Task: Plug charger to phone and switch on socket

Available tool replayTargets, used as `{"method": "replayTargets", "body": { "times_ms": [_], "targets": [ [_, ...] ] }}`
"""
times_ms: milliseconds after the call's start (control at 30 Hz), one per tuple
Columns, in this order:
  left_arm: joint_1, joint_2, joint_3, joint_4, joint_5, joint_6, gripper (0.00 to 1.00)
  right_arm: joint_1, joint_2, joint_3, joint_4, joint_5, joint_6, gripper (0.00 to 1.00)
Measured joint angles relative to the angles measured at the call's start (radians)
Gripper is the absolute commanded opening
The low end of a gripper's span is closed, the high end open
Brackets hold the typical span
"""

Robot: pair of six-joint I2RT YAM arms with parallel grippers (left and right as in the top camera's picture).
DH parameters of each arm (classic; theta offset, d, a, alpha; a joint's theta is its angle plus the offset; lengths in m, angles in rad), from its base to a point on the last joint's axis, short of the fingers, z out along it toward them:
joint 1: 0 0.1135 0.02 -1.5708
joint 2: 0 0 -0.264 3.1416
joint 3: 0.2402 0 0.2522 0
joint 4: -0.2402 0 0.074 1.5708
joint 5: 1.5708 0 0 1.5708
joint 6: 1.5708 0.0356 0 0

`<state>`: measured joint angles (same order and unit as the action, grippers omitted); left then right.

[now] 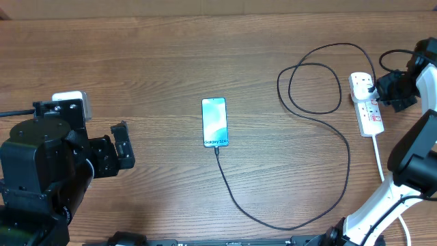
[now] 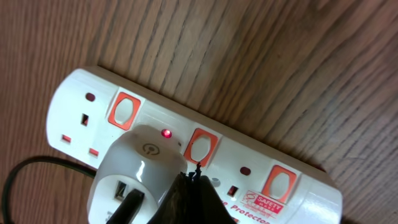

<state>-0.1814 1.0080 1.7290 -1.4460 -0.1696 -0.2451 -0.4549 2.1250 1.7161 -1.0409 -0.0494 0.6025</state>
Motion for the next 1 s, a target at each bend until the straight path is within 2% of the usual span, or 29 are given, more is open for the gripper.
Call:
{"method": "replayTargets", "body": {
  "times_ms": [600, 1000],
  "targets": [
    [0.0, 0.0, 0.0, -0.001, 0.0, 0.0, 1.0, 0.036, 0.06, 0.0, -0.011, 0.033, 0.0, 0.04],
    [0.0, -0.014, -0.001, -0.002, 0.0, 0.0, 1.0, 0.049, 0.076, 0.026, -0.099, 0.016, -0.059, 0.04]
  ]
}}
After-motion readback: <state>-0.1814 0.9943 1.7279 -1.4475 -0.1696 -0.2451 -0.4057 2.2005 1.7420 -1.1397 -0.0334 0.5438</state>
